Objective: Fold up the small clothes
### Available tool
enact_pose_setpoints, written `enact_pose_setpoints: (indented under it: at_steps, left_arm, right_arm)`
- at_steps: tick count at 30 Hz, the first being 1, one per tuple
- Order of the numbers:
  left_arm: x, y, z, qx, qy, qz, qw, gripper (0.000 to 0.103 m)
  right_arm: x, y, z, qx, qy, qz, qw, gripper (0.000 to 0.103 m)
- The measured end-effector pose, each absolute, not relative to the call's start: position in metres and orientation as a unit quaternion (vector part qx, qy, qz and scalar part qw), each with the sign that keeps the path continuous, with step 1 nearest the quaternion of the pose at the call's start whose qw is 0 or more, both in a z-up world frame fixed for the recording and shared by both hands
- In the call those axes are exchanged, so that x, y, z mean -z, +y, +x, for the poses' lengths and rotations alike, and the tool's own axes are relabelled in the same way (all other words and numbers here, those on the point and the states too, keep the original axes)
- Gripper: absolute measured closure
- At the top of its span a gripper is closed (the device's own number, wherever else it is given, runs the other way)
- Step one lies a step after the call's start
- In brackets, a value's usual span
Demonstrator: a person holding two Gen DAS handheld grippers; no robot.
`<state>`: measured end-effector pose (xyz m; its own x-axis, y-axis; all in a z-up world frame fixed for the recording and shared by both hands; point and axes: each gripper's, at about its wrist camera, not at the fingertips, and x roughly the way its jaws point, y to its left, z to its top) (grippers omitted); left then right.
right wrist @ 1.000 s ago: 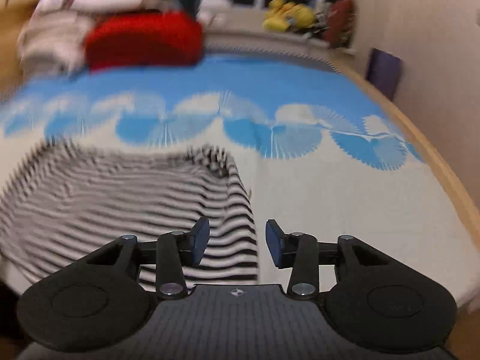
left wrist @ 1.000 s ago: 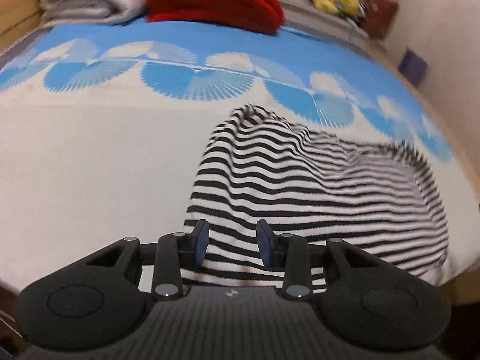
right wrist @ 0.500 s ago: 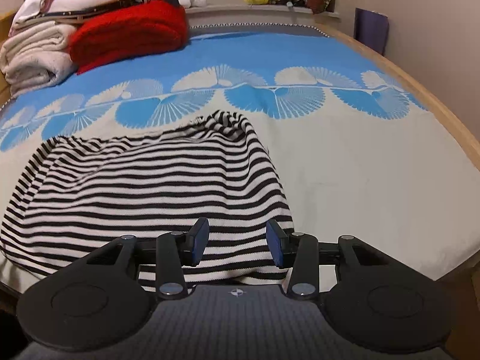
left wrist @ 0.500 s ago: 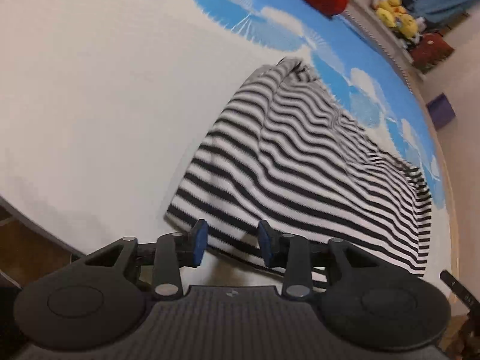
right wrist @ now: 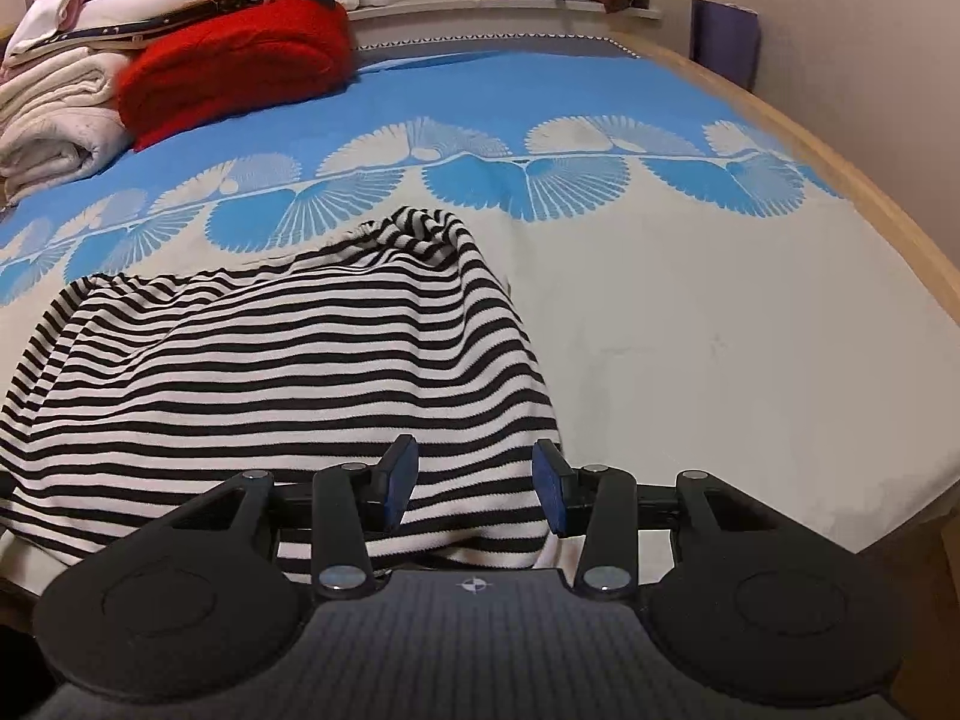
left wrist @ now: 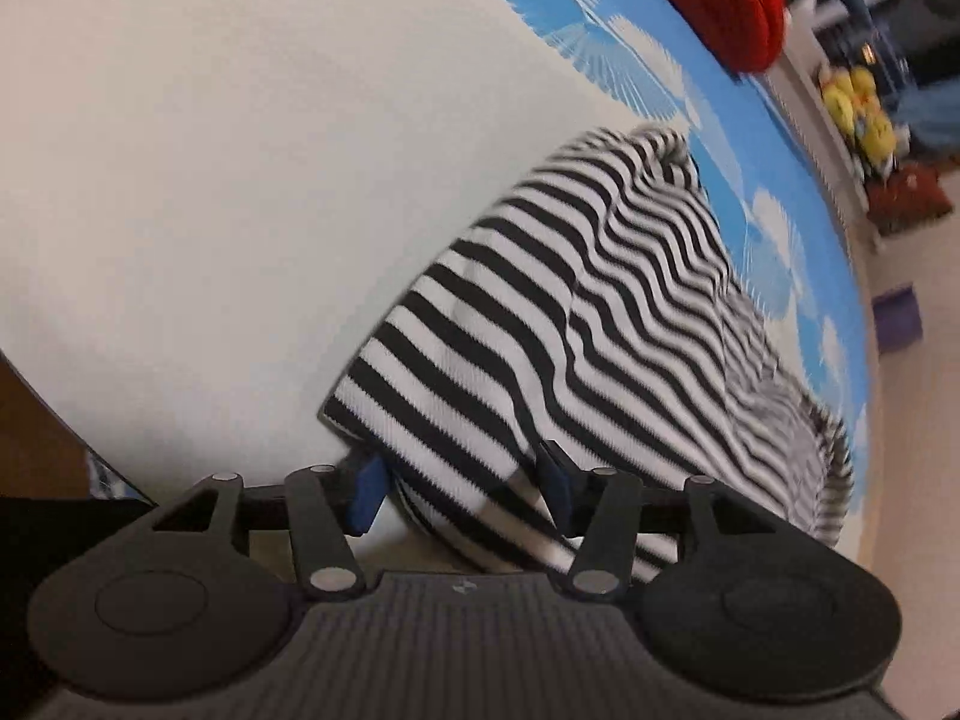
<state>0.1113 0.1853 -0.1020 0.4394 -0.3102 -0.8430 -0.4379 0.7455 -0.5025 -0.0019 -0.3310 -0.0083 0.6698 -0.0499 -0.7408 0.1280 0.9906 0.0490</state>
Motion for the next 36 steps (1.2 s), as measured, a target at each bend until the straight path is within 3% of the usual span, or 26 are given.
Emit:
enact_pose_setpoints:
  at_steps: [5,7,10,15,21,28,32,36]
  left_arm:
    - [0.103,0.19,0.111,-0.047,0.518,-0.377,0.766,0.049]
    - [0.104,0.188,0.112,-0.048,0.519,-0.364,0.772,0.067]
    - [0.098,0.182,0.114,-0.039,0.51,-0.337,0.79,0.081]
    - [0.075,0.155,0.117,-0.034,0.51,-0.23,0.828,0.084]
    - [0.01,0.089,0.131,-0.039,0.477,-0.111,0.871,0.087]
    - [-0.068,-0.104,0.119,0.117,0.362,0.038,0.924,0.089]
    - [-0.047,-0.222,0.074,0.255,0.313,0.128,0.906,0.089]
    - [0.014,-0.291,0.053,0.373,0.393,0.18,0.821,0.073]
  right_arm:
    - [0.007,-0.335,-0.003,0.054,0.403,0.052,0.912,0.059]
    - [0.008,-0.337,-0.003,0.062,0.407,0.055,0.91,0.059]
    - [0.014,-0.341,0.0,0.087,0.43,0.045,0.897,0.059]
    - [0.027,-0.357,0.007,0.134,0.476,0.058,0.867,0.059]
    - [0.018,-0.384,0.004,0.156,0.456,0.107,0.87,0.059]
    - [-0.001,-0.439,-0.021,0.232,0.387,0.157,0.878,0.06]
    - [-0.006,-0.473,-0.043,0.278,0.346,0.207,0.872,0.06]
    - [-0.008,-0.496,-0.06,0.288,0.318,0.25,0.868,0.06]
